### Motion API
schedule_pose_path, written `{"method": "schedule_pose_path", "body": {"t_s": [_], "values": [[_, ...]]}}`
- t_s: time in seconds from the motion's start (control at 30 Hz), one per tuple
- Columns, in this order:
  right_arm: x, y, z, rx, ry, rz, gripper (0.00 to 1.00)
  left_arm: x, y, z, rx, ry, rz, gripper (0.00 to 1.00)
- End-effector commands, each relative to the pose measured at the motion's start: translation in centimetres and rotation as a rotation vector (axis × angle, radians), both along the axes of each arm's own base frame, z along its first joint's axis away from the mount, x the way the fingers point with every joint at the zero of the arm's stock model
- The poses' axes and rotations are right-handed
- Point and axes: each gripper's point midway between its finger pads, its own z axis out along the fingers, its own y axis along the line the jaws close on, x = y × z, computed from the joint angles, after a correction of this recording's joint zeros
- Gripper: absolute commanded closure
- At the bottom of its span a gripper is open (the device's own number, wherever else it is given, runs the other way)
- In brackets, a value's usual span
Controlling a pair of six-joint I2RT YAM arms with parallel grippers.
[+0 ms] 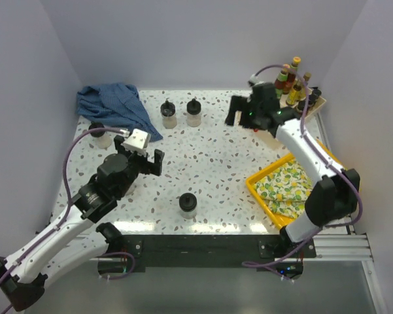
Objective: Organize the condiment bottles
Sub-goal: Pick up the bottle from the center of the board.
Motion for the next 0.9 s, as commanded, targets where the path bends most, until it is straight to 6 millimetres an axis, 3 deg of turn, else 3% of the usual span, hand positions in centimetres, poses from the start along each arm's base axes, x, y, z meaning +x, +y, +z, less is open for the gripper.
{"method": "schedule_pose_path", "body": {"t_s": [0.0, 0.03, 0.07, 0.13, 0.17, 0.23, 0.27, 0.37, 0.57, 0.73, 0.87], "values": [[-8.7, 7.8, 2.1, 0.146, -0.119, 0.338, 0.02, -0.1, 2.0, 2.8, -0.06, -0.133, 0.077, 0.0], [-10.4, 9.1, 0.5, 0.168, -0.103, 0.388, 0.02, -0.2, 2.2, 3.0, -0.061, -0.144, 0.079, 0.0], [-13.2, 11.5, 1.3, 0.193, -0.127, 0.481, 0.02, -0.3, 2.3, 3.3, -0.072, -0.164, 0.079, 0.0], [-15.7, 13.3, 0.2, 0.186, -0.138, 0.548, 0.02, -0.4, 2.6, 3.4, -0.07, -0.176, 0.087, 0.0], [-18.1, 15.1, 0.1, 0.187, -0.142, 0.626, 0.02, -0.3, 3.1, 3.3, -0.063, -0.174, 0.111, 0.0], [-20.0, 16.1, -0.6, 0.159, -0.162, 0.673, 0.02, -0.2, 3.5, 3.1, -0.055, -0.169, 0.139, 0.0], [-22.0, 17.2, -0.9, 0.14, -0.172, 0.73, 0.02, 0.0, 3.8, 3.0, -0.051, -0.167, 0.162, 0.0], [-24.3, 17.8, -1.9, 0.048, -0.198, 0.789, 0.02, 0.2, 4.2, 2.4, -0.028, -0.151, 0.188, 0.0], [-26.1, 18.5, -2.4, -0.022, -0.22, 0.836, 0.01, 0.4, 4.5, 2.1, -0.011, -0.141, 0.21, 0.0], [-26.0, 18.8, -2.6, -0.063, -0.243, 0.838, 0.01, 0.5, 4.4, 1.9, -0.005, -0.137, 0.208, 0.0], [-26.0, 19.4, -4.2, -0.124, -0.221, 0.846, 0.01, 0.5, 4.2, 1.7, -0.001, -0.133, 0.205, 0.0]]}}
